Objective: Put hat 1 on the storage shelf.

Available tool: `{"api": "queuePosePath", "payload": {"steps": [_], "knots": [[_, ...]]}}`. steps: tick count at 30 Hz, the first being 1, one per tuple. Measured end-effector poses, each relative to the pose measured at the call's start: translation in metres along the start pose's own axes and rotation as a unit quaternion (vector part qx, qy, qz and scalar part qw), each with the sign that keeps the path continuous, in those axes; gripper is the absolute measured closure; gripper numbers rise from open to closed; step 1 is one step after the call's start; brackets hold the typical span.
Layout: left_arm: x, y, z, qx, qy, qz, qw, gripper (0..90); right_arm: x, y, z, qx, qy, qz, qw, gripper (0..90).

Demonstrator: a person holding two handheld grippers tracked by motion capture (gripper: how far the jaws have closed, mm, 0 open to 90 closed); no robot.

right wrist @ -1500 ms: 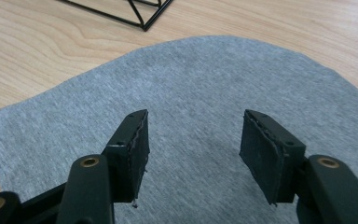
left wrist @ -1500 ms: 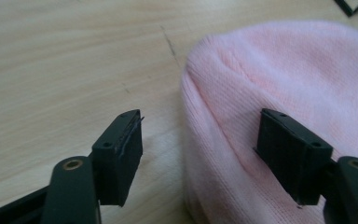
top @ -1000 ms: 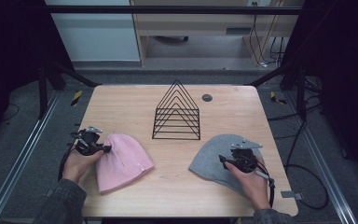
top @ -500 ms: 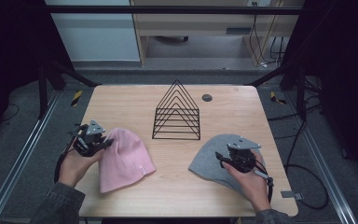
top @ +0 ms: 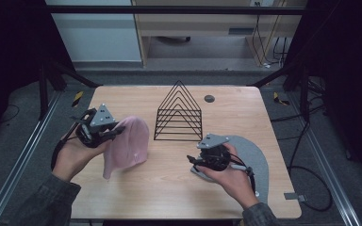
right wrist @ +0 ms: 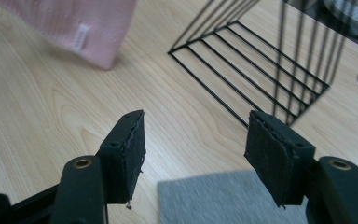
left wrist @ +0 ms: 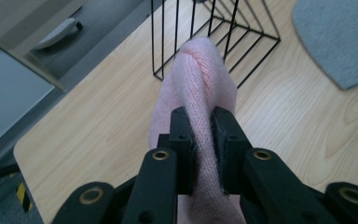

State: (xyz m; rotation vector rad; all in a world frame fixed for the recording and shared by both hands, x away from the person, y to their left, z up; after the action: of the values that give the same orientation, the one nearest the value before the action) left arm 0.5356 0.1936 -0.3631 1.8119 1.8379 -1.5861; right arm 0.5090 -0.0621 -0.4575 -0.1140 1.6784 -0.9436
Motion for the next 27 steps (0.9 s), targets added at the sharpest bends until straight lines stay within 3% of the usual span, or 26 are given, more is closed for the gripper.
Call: {"api": "queuePosePath", "payload": {"steps": [5, 13, 22, 27], "knots": [[-0.025, -0.010, -0.002, 0.009, 0.005, 0.026, 0.9996, 79.4, -0.016, 0.016, -0.012, -0.014, -0.023, -0.005, 0.9996, 37.1], [-0.053, -0.025, 0.001, 0.032, 0.000, 0.056, 0.9979, 79.3, -0.031, 0.030, -0.021, -0.042, -0.024, 0.000, 0.9988, 37.9], [-0.065, -0.037, 0.007, 0.045, 0.010, 0.071, 0.9964, 79.1, -0.042, 0.041, -0.024, -0.068, -0.017, 0.007, 0.9975, 41.1], [-0.069, -0.040, 0.009, 0.055, 0.005, 0.081, 0.9952, 79.1, -0.050, 0.056, -0.022, -0.091, -0.008, 0.011, 0.9958, 43.8]]}}
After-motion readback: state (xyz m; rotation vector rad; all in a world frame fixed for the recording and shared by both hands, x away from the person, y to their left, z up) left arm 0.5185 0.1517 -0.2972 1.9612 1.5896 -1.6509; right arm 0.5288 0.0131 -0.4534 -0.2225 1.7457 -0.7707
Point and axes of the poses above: each handheld gripper's, and its own axes: y roughly forward along the jaws, x roughly out of its underside, z roughly to its right, the point moved 9 cm from there along y, roughly forward along the jaws, and after that the axes turned 14 degrees about -x, right-handed, at the moved point
